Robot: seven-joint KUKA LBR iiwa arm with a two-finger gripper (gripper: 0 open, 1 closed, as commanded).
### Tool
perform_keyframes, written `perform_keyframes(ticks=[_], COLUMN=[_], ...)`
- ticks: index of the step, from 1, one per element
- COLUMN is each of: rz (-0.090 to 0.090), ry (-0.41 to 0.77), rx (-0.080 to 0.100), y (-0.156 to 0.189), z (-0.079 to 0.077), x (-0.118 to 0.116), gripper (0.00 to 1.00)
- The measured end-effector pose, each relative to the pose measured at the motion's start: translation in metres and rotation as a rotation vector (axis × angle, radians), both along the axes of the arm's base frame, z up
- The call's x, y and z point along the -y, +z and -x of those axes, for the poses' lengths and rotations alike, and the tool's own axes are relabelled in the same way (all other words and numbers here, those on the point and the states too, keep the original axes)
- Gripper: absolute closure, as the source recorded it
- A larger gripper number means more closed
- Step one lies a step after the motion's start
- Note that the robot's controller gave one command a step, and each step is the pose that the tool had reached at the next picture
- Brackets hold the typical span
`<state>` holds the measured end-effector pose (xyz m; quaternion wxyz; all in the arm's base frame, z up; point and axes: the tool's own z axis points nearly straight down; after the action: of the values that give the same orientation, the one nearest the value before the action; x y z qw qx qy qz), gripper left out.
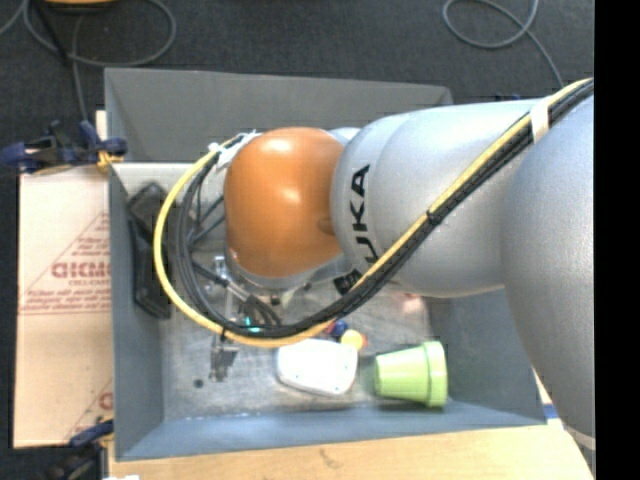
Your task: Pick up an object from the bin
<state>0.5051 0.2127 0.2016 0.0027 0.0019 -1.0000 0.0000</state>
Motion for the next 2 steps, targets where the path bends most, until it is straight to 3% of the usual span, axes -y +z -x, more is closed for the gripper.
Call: perform_keyframes(ticks=[1,2], rz=[-0.002,-0.002], ry=[-0.004,0.049], rx=[0.007,0.014], y=[0.004,-0.067], z=[-0.002,-0.051], x=[0.001,0.035], gripper=[0.0,0.0])
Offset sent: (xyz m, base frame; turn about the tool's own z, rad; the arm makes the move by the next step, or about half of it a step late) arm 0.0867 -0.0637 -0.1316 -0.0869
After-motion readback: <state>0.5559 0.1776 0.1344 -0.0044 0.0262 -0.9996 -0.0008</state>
